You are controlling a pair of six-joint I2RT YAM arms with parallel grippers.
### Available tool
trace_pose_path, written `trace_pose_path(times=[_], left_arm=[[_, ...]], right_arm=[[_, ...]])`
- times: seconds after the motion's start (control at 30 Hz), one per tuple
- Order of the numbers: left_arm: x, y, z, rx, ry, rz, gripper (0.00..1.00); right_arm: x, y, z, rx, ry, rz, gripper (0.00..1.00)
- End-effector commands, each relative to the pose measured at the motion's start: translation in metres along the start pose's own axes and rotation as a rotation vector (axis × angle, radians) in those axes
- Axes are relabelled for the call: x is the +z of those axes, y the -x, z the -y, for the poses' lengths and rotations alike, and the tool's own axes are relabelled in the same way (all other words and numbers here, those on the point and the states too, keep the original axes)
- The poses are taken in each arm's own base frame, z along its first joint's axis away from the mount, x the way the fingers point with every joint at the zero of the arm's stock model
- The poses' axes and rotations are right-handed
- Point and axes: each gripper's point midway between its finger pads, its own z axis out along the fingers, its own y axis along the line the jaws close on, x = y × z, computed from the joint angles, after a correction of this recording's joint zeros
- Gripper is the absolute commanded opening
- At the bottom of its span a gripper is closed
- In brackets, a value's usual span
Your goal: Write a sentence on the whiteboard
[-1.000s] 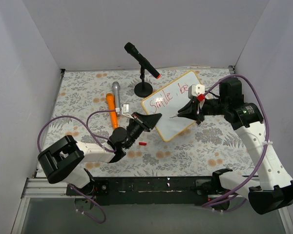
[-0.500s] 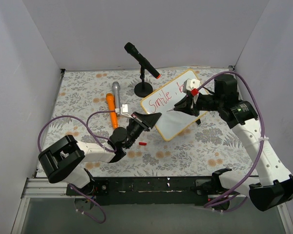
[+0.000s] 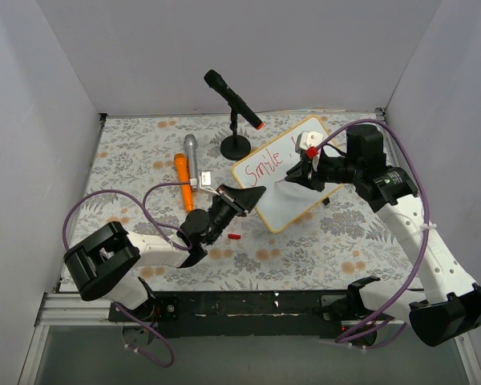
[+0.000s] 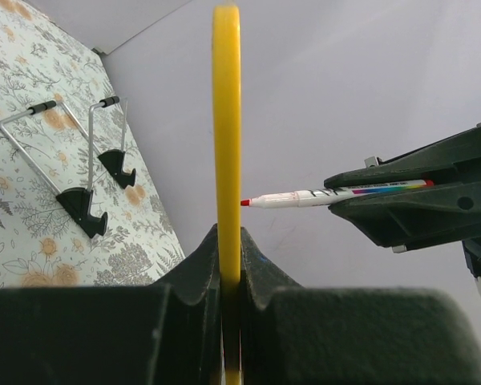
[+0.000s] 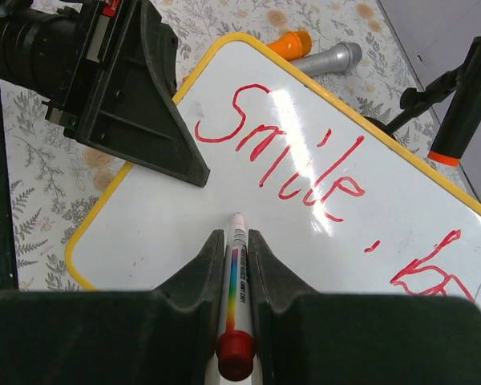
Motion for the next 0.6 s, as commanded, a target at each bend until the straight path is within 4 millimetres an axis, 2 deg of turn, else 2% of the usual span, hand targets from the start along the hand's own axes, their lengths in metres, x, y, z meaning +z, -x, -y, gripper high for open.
trace_pose_path(times=[0.0,0.23,0.57], left_arm=[[-0.003,0.049,0.1,-0.126,-0.346,0.161,0.0],[-0.003,0.046,0.101,-0.128,-0.359,0.152,0.0],[-0.003,0.048,0.103,-0.124,-0.368,0.159,0.0]], right_arm=[[0.006,0.003,0.004,-0.01,-0.007,0.015,0.01],[0.01,0.004,-0.002,-0.001,0.032,0.029,0.01],[0.011,-0.009,-0.02,0.008,0.096,0.011,0.01]])
